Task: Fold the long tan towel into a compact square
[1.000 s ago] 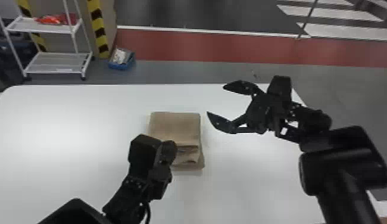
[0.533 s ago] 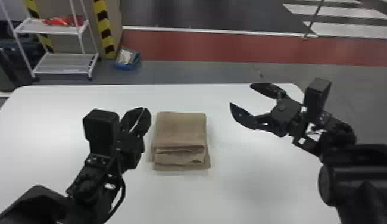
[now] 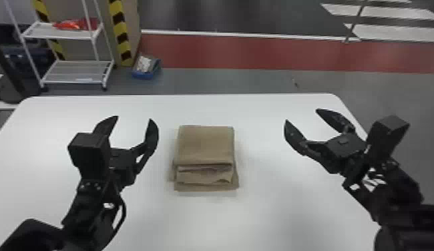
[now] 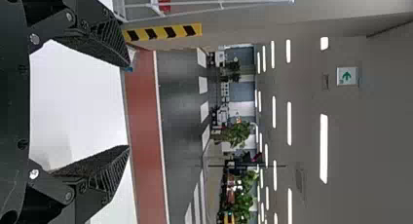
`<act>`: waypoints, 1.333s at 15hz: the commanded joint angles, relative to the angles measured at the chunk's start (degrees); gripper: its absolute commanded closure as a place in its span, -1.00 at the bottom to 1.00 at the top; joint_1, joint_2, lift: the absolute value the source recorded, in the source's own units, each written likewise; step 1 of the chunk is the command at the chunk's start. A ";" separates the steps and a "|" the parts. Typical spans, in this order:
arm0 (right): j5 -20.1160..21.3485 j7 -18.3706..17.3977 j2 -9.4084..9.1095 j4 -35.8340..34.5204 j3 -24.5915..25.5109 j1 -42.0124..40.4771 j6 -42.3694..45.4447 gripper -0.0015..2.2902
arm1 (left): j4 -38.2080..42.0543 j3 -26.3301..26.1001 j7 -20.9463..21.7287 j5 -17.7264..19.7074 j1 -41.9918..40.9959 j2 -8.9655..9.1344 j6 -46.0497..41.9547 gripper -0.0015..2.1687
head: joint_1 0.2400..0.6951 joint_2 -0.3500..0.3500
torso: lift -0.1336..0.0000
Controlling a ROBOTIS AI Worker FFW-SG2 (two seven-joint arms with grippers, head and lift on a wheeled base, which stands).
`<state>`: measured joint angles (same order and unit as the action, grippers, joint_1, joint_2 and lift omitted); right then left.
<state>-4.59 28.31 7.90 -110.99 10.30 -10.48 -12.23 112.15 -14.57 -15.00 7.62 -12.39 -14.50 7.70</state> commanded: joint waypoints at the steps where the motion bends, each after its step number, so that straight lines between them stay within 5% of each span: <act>1: -0.16 -2.38 -0.43 -3.53 0.25 -2.88 -3.20 -0.92 | -1.85 1.39 -1.26 0.38 -0.88 0.09 -3.52 -0.96 | 1.00 -0.23 | -0.86; 5: -0.68 -4.66 -2.54 -10.38 1.04 -9.82 -5.66 -0.92 | -0.18 1.91 -2.23 0.56 -2.91 0.00 -5.45 -0.96 | 1.00 -0.17 | -0.86; 13: -6.75 -4.05 -1.39 -12.32 4.82 -14.39 -4.60 -0.91 | 3.43 4.02 -1.26 0.64 -6.07 -0.97 -3.17 -0.96 | 1.00 -0.21 | -0.86; 20: -6.92 -4.05 -0.43 -11.88 2.88 -14.04 -2.32 -0.89 | 5.45 4.11 -1.09 0.47 -7.39 -0.97 -0.88 -0.96 | 1.00 -0.20 | -0.86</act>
<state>-11.51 24.26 7.25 -122.88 13.61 -24.54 -15.02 117.06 -10.46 -16.08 8.18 -19.58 -15.47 6.56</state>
